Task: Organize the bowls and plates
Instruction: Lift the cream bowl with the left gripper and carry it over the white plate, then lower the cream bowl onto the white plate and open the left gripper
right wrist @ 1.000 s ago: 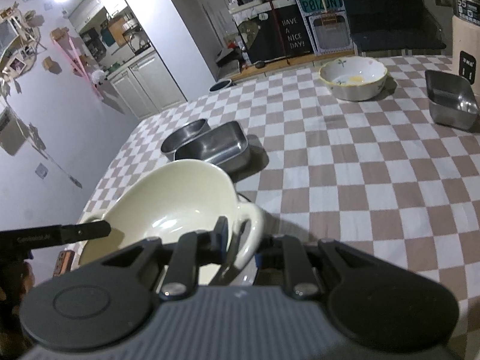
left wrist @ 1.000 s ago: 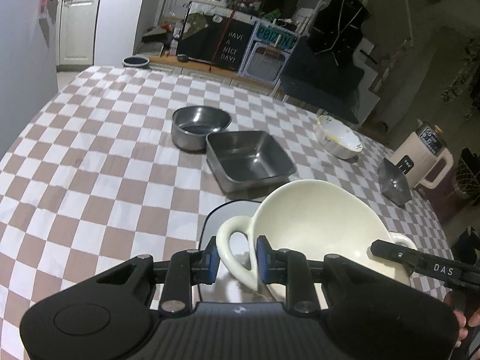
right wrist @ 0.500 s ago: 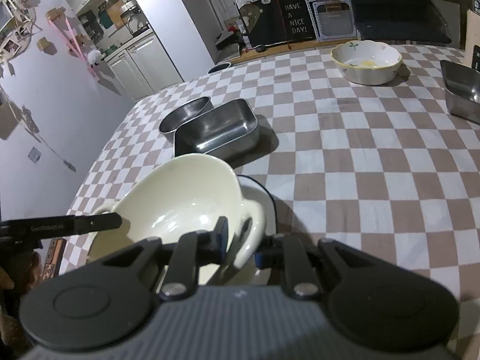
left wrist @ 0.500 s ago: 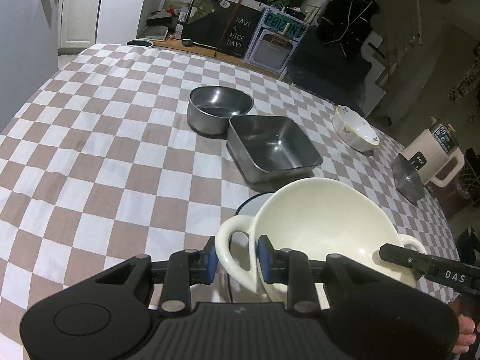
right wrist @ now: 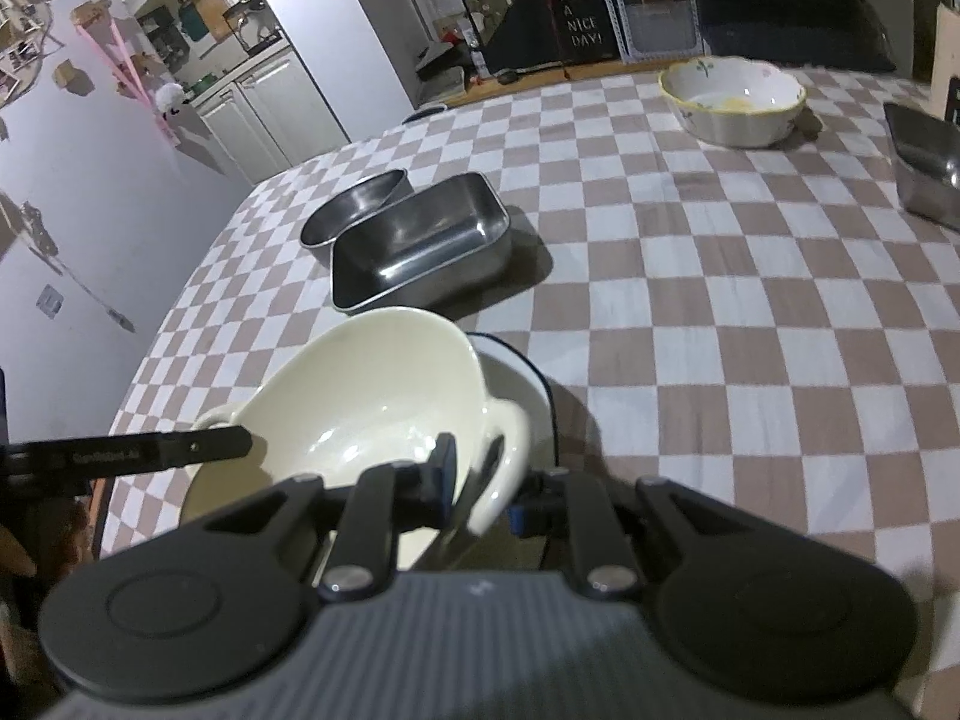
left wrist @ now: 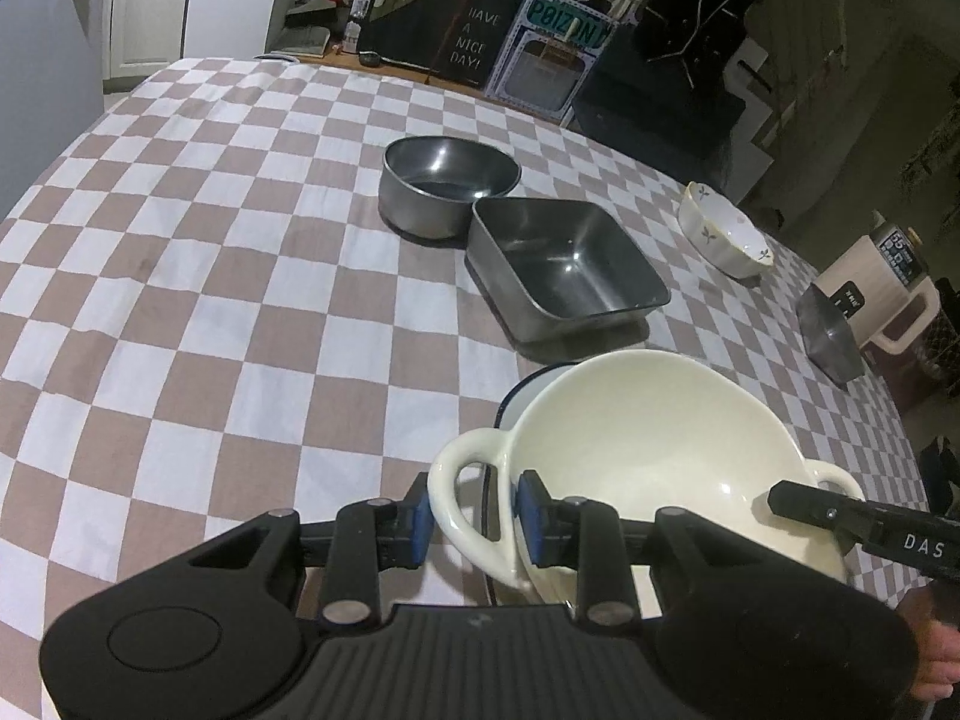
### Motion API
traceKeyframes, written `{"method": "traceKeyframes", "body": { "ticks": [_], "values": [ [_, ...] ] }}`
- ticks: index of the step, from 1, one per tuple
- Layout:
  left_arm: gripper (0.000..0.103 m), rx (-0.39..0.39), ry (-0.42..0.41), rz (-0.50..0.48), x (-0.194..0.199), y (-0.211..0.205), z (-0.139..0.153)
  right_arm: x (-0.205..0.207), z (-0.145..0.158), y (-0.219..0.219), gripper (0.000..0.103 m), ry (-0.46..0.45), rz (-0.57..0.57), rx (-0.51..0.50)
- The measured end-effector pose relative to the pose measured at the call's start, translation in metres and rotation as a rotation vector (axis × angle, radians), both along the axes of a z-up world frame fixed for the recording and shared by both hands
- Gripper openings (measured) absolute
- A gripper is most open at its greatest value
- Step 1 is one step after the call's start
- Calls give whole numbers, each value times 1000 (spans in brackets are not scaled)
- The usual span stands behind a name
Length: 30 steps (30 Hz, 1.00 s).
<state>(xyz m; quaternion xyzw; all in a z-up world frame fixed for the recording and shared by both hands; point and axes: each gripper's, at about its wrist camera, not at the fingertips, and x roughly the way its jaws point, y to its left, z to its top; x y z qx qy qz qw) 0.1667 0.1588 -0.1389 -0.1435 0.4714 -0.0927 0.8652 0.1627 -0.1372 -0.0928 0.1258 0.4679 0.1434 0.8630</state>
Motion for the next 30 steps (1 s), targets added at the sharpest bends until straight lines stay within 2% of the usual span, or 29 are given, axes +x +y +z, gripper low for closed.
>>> {"method": "traceKeyframes", "body": {
  "ticks": [12, 23, 30],
  "values": [
    [33, 1, 16, -1, 8, 1, -7, 2, 0, 6, 20, -4, 4, -22],
    [35, 42, 34, -32, 10, -5, -7, 1, 0, 4, 20, 22, 20, -35],
    [40, 130, 25, -66, 9, -15, -4, -1, 2, 6, 20, 10, 43, -66]
  ]
}}
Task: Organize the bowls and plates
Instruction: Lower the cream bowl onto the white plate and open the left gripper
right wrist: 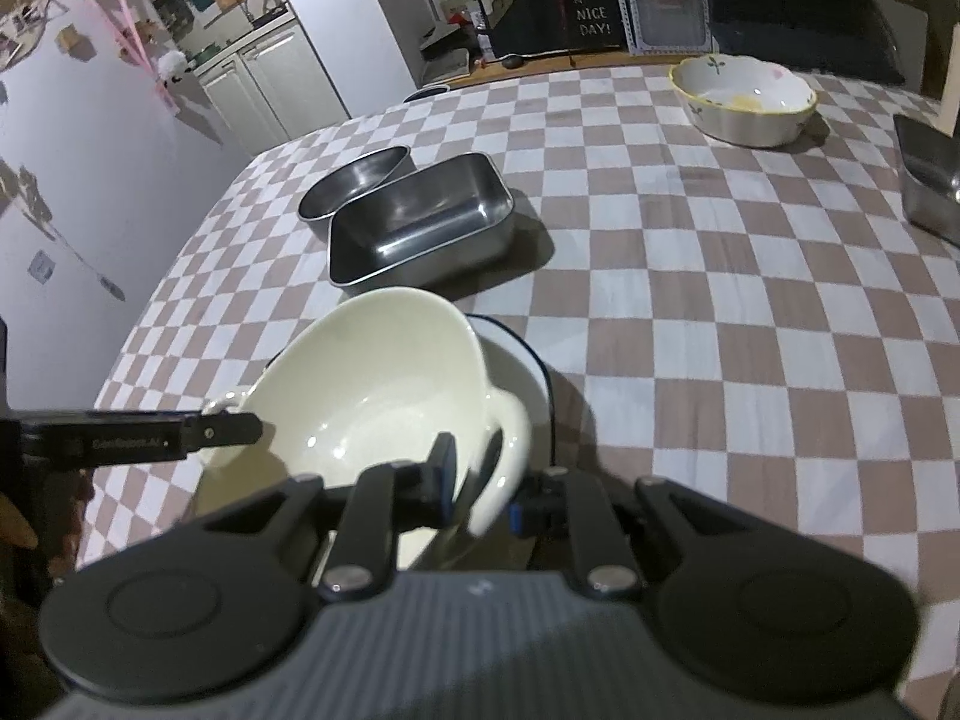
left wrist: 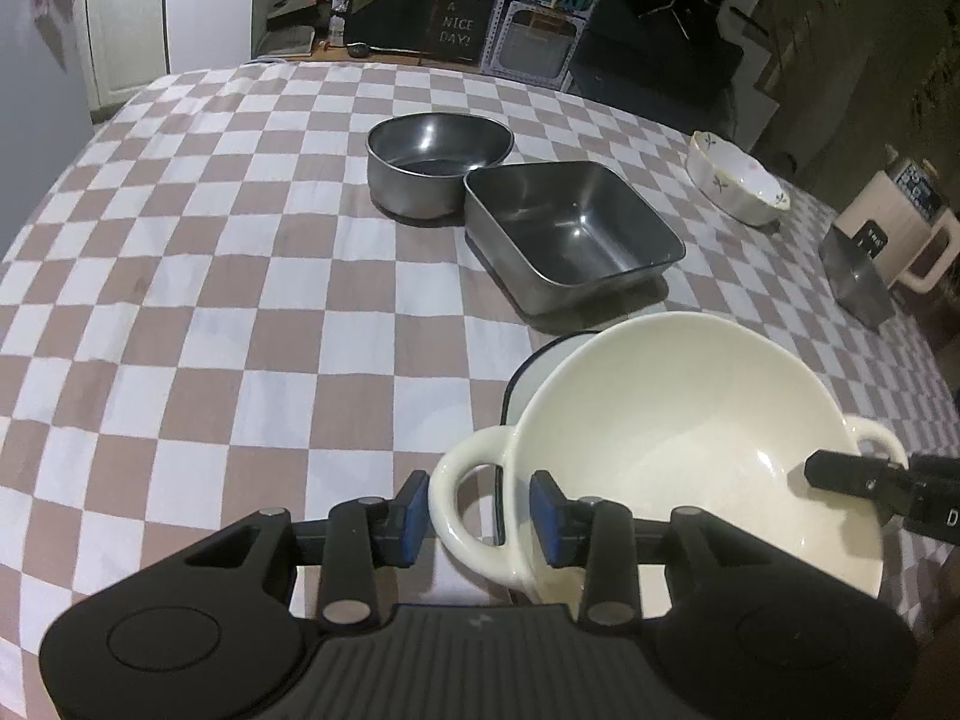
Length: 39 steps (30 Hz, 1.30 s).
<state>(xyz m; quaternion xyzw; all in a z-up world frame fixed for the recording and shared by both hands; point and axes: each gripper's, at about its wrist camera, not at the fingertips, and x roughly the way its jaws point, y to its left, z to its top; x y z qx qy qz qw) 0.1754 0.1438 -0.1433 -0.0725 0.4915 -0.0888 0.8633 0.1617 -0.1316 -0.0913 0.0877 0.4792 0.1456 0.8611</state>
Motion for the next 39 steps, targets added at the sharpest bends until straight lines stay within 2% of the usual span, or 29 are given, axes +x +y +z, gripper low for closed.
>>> {"method": "traceKeyframes", "body": {
  "ticks": [5, 19, 24, 29, 39],
  "values": [
    [48, 12, 7, 10, 0, 2, -1, 3, 0, -1, 21, 4, 3, -14],
    [48, 30, -1, -10, -1, -4, 4, 8, -6, 1, 30, 21, 24, -147],
    [48, 15, 11, -1, -1, -2, 4, 8, -7, 1, 31, 30, 19, -146],
    [48, 17, -1, -7, -2, -3, 7, 10, -14, 1, 37, 57, 17, -179],
    [48, 2, 13, 3, -1, 0, 6, 12, -17, -2, 42, 72, 3, -150]
  ]
}}
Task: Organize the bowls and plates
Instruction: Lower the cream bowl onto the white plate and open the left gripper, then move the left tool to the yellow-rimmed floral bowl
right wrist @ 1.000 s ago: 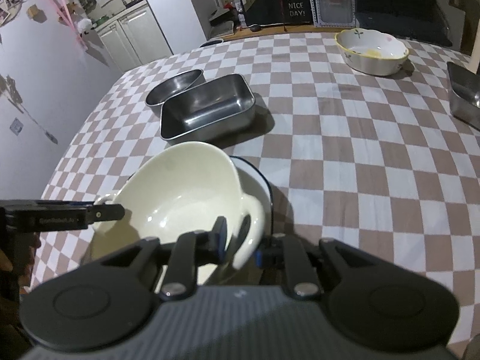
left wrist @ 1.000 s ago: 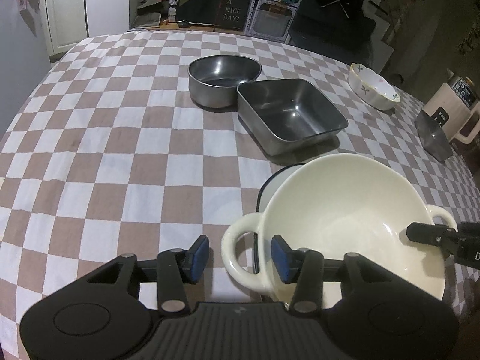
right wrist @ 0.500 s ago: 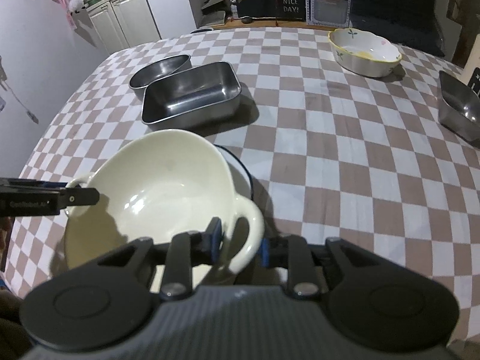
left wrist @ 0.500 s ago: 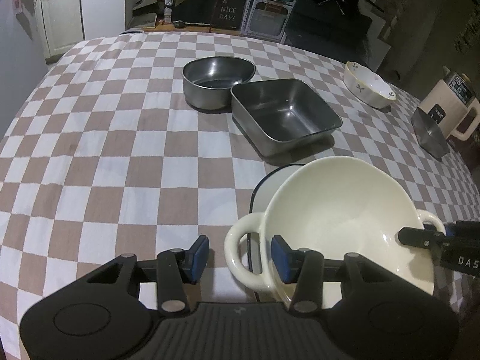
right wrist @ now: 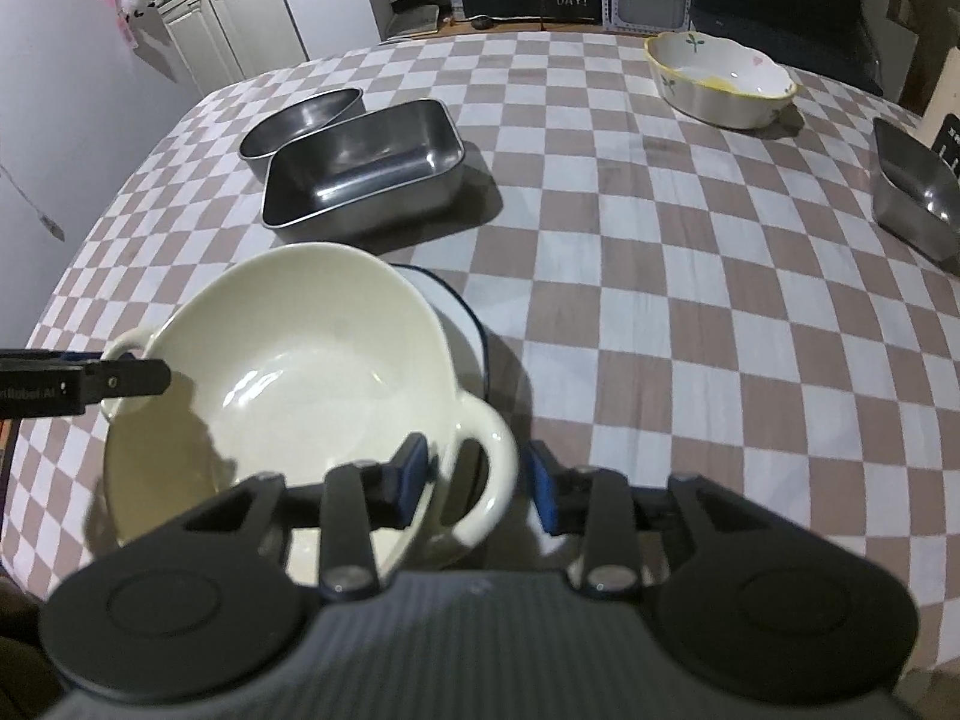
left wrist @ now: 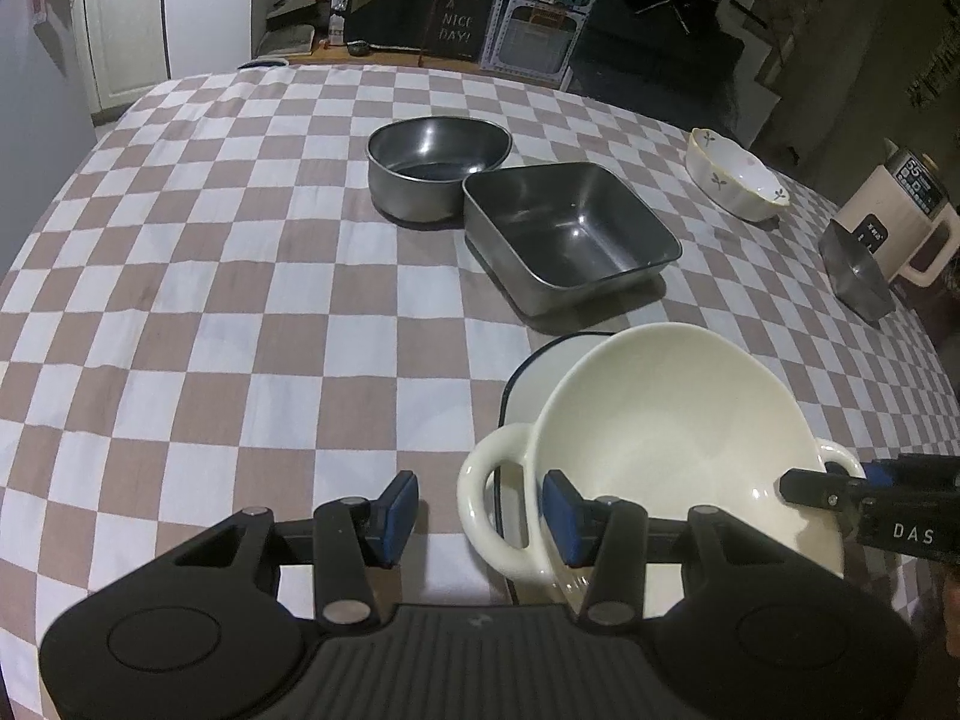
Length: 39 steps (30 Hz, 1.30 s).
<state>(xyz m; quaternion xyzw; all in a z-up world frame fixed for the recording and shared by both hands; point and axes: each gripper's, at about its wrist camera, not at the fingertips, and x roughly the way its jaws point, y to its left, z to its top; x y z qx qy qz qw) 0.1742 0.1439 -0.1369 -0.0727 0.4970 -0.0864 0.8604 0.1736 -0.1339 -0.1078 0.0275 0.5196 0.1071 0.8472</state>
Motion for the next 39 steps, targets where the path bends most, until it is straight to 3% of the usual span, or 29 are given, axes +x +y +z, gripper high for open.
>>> {"method": "traceKeyframes", "body": {
  "ticks": [14, 17, 22, 27, 33, 39],
  "values": [
    [48, -23, 41, 22, -2, 3, 1, -3, 0, 3, 42, -7, -26, 6],
    [55, -18, 59, 9, -4, 0, 0, -3, 1, 4, 43, -11, -31, 8],
    [78, 1, 46, -23, -10, -8, 6, -6, 6, 2, 58, -32, -29, 51],
    [91, 8, 21, -30, -18, -15, 18, -15, 16, 6, 79, -60, -2, 70],
    [102, 21, -11, -30, -32, -20, 30, -28, 30, 5, 95, -108, 3, 68],
    [103, 20, -39, -37, -51, -27, 45, -43, 44, 1, 103, -152, 4, 78]
  ]
}}
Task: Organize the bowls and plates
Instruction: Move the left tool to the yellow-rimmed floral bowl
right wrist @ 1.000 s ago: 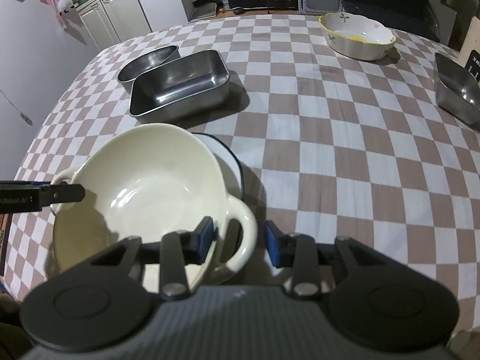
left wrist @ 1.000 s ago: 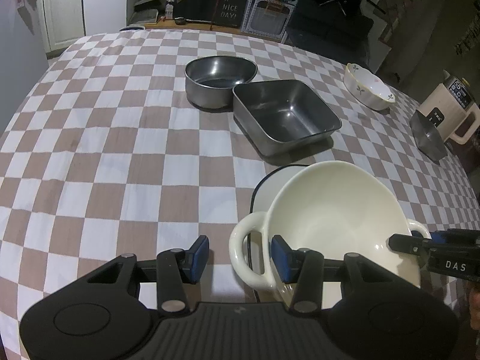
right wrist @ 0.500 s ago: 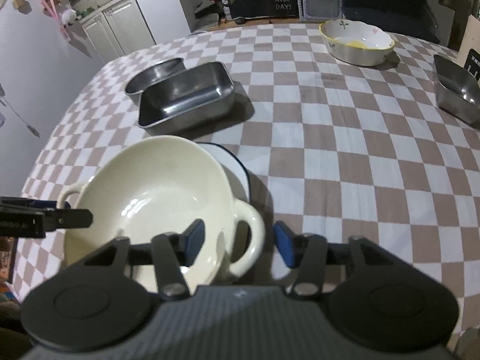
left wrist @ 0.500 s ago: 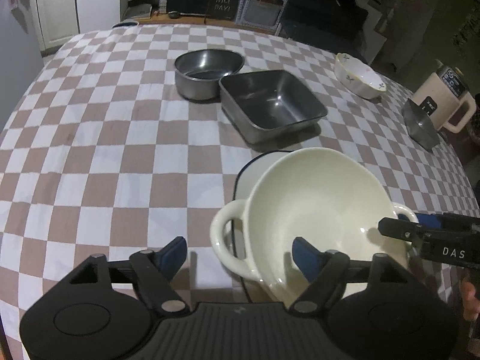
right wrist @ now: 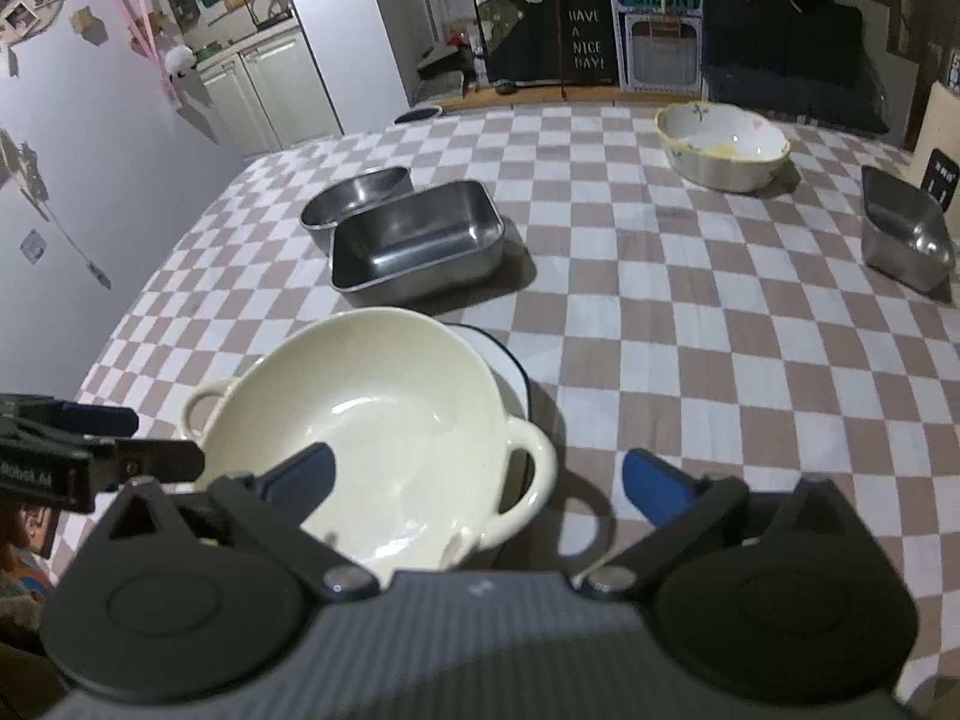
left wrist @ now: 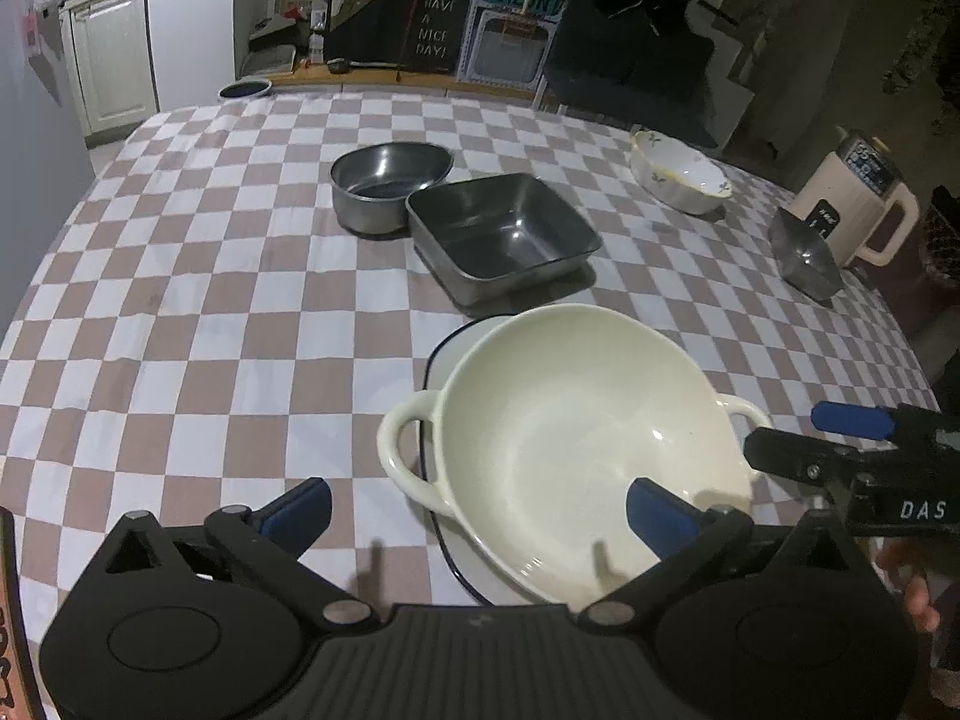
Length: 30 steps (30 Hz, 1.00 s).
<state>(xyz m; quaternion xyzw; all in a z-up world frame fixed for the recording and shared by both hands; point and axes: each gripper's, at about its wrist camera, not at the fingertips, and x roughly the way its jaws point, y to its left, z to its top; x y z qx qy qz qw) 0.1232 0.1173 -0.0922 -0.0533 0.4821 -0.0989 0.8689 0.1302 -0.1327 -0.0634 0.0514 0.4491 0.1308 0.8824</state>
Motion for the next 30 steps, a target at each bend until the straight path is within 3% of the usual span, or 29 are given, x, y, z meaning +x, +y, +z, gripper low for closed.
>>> {"method": "traceKeyframes", "body": {
  "ticks": [8, 14, 30],
  "values": [
    [103, 11, -61, 6, -22, -10, 23, -19, 14, -8, 103, -49, -8, 2],
    [103, 14, -132, 14, -24, -22, 41, -31, 34, -20, 103, -151, 4, -21],
    [103, -13, -330, -6, 20, -118, 73, 0, 69, -114, 103, -352, -164, -39]
  ]
}}
